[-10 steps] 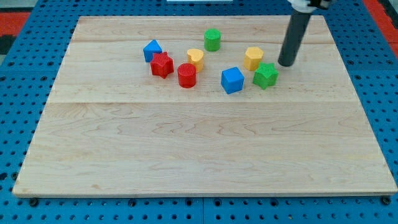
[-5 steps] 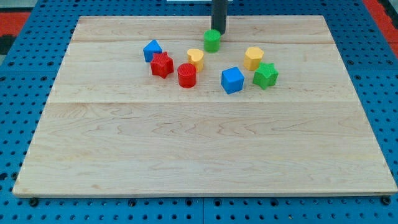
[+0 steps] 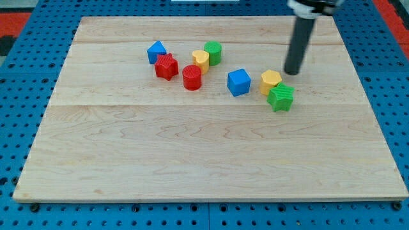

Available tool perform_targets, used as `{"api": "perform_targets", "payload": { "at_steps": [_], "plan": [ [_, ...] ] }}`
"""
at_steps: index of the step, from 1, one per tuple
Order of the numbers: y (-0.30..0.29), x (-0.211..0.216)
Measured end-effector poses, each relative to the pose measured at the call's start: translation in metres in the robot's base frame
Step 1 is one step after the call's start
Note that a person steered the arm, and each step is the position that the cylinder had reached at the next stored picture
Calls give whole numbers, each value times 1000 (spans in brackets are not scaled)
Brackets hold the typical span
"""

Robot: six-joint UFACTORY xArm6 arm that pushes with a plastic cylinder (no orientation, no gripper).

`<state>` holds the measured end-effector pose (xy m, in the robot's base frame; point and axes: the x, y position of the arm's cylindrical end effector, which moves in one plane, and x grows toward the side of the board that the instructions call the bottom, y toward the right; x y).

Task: Put the yellow hexagon top of the blue cube

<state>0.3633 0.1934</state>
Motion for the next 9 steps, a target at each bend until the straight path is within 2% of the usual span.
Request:
{"api": "perform_targets", "payload": {
  "at_steps": [1,2,3,4,5,7,9],
  "plan": [
    [23,79],
    [18,117],
    [-47,75],
    [-59,17],
    [-84,-7],
    [-99,-14],
    [-130,-60]
  ]
}}
